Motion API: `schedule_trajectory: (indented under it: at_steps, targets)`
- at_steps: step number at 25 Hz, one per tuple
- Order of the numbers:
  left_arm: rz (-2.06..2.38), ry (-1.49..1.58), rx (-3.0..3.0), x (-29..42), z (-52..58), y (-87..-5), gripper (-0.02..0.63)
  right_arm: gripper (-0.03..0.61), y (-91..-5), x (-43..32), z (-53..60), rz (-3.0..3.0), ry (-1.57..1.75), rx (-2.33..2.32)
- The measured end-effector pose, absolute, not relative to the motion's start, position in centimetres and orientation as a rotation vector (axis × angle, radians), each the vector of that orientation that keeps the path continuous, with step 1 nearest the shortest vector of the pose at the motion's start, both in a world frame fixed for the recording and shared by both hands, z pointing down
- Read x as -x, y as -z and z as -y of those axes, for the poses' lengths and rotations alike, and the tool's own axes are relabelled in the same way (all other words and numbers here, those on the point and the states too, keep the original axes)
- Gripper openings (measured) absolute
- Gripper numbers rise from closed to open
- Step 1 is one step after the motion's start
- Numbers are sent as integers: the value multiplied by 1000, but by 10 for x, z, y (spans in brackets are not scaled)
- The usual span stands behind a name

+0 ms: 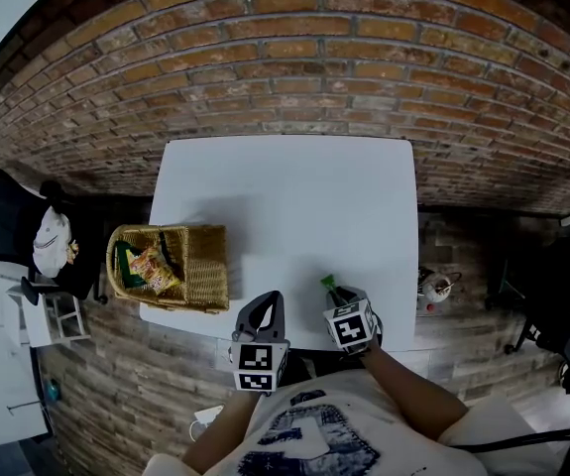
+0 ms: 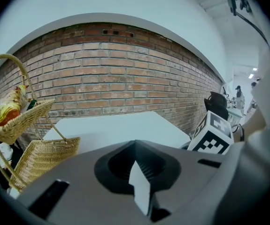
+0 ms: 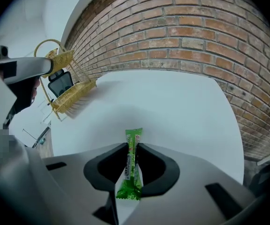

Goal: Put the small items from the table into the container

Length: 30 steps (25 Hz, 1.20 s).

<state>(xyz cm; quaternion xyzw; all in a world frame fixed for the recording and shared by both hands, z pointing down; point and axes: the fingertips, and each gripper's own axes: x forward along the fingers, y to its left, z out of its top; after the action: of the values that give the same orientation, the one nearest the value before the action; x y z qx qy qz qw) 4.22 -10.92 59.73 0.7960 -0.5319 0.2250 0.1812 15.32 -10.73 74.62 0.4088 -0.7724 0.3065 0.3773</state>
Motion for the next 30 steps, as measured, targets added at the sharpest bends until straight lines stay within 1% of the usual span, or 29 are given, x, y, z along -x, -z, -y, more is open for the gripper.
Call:
schedule_trajectory:
  at_steps: [7, 14, 30]
  targets:
    - [1487, -641, -2271, -40, 108, -593, 51, 65, -744, -156, 106, 1960, -805, -1080]
    - [1460, -640, -2303, -34, 106, -592, 51, 60, -740, -162, 105, 1934, -815, -1153]
    - [1423, -543, -2425, 1, 109, -547, 51, 56, -681, -140, 111, 1963, -770, -1364]
